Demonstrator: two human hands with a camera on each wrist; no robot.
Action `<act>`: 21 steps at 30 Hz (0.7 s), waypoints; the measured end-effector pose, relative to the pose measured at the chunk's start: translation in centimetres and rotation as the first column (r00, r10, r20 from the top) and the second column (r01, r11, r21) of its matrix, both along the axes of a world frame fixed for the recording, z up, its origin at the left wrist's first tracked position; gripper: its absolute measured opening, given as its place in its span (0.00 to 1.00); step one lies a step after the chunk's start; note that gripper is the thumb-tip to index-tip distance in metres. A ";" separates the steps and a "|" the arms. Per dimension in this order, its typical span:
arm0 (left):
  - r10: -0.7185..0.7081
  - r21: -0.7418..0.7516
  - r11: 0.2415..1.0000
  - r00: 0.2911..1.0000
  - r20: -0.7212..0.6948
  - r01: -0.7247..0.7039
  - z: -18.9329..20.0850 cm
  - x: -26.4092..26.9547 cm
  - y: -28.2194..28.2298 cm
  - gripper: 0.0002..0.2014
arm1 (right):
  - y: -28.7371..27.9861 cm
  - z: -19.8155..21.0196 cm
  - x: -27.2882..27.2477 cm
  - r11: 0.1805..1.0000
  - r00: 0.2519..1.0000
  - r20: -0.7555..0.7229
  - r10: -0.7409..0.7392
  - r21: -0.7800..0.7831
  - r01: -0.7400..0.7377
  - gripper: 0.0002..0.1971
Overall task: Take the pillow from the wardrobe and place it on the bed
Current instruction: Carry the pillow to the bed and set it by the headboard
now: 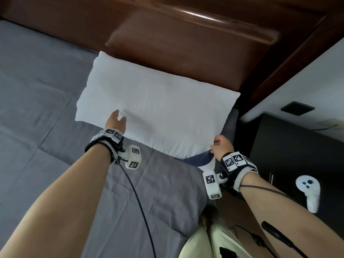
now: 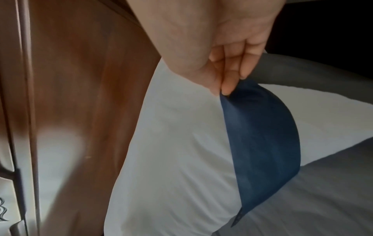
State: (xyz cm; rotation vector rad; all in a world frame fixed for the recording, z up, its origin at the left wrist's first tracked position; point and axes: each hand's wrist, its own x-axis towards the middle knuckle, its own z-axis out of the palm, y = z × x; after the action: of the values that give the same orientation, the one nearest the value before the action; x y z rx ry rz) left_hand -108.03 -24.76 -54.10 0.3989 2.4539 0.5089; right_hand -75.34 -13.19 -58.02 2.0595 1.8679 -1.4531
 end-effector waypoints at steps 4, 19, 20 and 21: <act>0.007 0.014 1.000 1.000 0.014 -0.007 0.3 0.6 0.1 0.26 | 0.0 0.5 -0.1 0.999 0.999 -0.025 0.021 -0.048 -0.022 0.06; 0.010 0.095 0.995 1.000 0.014 -0.011 3.6 2.4 1.3 0.25 | -0.1 3.8 0.3 0.994 0.995 0.001 0.104 -0.022 -0.104 0.03; 0.006 0.097 0.995 1.000 0.011 -0.007 3.9 2.4 1.4 0.25 | 0.0 4.0 0.4 0.995 0.995 0.002 0.097 -0.014 -0.097 0.05; 0.005 0.099 0.995 1.000 0.011 -0.007 4.2 2.5 1.5 0.24 | 0.0 4.5 0.5 0.995 0.995 0.002 0.096 -0.009 -0.096 0.08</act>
State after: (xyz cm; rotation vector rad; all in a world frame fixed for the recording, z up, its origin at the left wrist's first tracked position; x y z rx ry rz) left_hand -105.53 -23.23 -49.86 0.4280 2.4266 0.6352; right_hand -74.80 -13.16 -53.48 1.9375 1.9262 -1.4337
